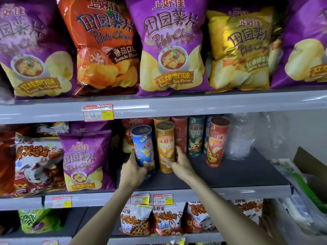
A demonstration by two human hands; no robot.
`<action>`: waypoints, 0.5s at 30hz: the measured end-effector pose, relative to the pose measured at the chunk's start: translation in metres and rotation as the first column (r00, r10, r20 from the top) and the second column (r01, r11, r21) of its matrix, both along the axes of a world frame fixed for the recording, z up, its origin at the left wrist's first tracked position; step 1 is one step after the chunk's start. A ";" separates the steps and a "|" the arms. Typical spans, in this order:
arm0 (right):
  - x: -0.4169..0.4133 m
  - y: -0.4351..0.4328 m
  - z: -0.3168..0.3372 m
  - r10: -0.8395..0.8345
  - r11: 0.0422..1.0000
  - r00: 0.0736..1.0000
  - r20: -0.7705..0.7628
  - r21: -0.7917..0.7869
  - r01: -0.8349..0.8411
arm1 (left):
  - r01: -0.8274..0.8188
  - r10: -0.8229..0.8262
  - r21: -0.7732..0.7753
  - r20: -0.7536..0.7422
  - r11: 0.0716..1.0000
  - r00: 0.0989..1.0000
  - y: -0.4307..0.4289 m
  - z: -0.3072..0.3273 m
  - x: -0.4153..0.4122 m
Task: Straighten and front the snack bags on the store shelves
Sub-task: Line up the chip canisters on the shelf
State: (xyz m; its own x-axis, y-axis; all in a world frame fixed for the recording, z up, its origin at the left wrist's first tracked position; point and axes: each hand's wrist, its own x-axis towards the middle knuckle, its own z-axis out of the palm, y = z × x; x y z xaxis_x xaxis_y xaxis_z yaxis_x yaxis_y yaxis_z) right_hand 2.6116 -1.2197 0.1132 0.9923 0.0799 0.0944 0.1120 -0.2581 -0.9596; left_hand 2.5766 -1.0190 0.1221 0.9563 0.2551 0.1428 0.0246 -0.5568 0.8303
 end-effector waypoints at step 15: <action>-0.034 -0.084 0.009 -0.492 0.811 0.725 0.483 -0.048 0.583 | -0.038 0.036 0.088 0.022 0.995 0.999 0.003 -0.012 0.006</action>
State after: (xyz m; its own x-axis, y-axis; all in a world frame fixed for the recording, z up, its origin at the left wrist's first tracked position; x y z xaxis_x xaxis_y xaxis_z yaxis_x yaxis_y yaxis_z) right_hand 2.5774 -1.3042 0.1220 0.7309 -0.3936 0.5576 0.2836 -0.5679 -0.7727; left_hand 2.5824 -1.0162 0.1106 0.9430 0.2761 0.1857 0.0303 -0.6272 0.7783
